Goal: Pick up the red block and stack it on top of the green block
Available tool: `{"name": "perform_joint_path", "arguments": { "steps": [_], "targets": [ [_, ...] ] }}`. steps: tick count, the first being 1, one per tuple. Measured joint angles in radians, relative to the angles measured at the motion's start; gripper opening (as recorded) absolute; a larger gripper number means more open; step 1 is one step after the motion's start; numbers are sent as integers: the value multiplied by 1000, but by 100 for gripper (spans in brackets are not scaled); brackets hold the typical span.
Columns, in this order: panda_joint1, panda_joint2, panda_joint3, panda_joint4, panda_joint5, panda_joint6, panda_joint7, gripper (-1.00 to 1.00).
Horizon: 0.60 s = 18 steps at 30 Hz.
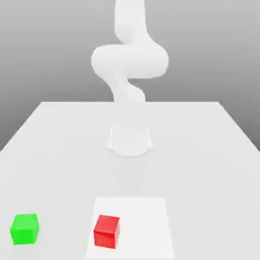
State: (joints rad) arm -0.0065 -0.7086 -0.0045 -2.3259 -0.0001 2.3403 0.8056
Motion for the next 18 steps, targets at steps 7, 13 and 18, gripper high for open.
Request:
{"name": "perform_joint_path", "arguments": {
  "steps": [7,13,18],
  "targets": [
    [-16,260,-16,-74,-1,115,16,0],
    [-32,477,-27,-135,3,210,26,0],
    [-47,659,-38,-187,9,290,34,0]
  ]
}}
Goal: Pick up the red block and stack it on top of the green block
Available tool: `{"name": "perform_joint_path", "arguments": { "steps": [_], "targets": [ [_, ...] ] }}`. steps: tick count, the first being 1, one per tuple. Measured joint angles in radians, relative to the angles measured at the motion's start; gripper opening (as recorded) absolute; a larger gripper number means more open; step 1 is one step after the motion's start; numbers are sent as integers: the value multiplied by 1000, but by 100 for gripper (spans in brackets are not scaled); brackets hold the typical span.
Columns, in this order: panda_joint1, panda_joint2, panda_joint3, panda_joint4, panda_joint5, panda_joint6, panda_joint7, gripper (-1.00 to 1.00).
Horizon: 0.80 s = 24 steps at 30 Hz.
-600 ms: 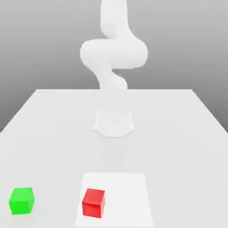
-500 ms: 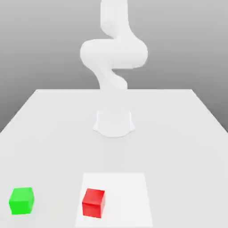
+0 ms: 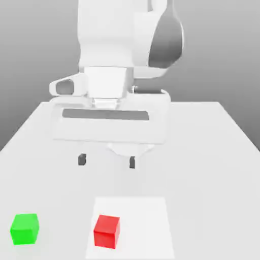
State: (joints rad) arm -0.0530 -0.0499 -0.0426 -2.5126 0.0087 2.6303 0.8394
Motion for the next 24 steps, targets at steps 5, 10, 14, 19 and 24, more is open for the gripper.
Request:
{"name": "perform_joint_path", "arguments": {
  "steps": [5,10,14,19,24],
  "targets": [
    [-14,181,-5,-47,9,84,4,0],
    [-25,363,8,-31,29,227,-9,0],
    [-27,386,11,-28,31,247,-11,-100],
    [-26,362,9,-32,27,226,-7,-100],
    [-38,213,-17,-42,14,86,-9,-100]
  ]
}}
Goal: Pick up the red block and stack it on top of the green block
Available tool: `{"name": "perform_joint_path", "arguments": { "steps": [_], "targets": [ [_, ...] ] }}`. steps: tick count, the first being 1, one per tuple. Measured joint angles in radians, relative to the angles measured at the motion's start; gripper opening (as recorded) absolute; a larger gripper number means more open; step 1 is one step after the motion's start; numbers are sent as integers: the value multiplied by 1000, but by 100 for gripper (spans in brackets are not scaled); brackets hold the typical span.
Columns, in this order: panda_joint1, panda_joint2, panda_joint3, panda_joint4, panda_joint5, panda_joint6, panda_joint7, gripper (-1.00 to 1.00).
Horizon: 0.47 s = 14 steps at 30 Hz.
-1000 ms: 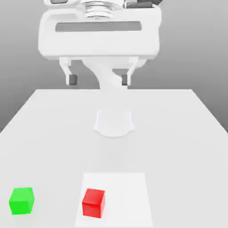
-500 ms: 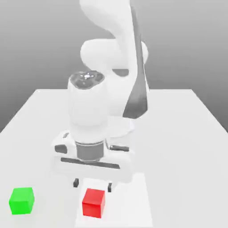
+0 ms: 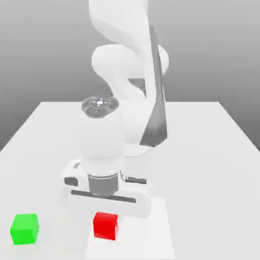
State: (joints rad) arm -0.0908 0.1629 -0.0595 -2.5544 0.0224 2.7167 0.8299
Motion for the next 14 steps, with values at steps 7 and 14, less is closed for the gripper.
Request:
{"name": "perform_joint_path", "arguments": {
  "steps": [7,14],
  "targets": [
    [-198,34,-146,130,59,-101,-162,-100],
    [-245,157,-128,153,121,-5,-218,100]
  ]
}}
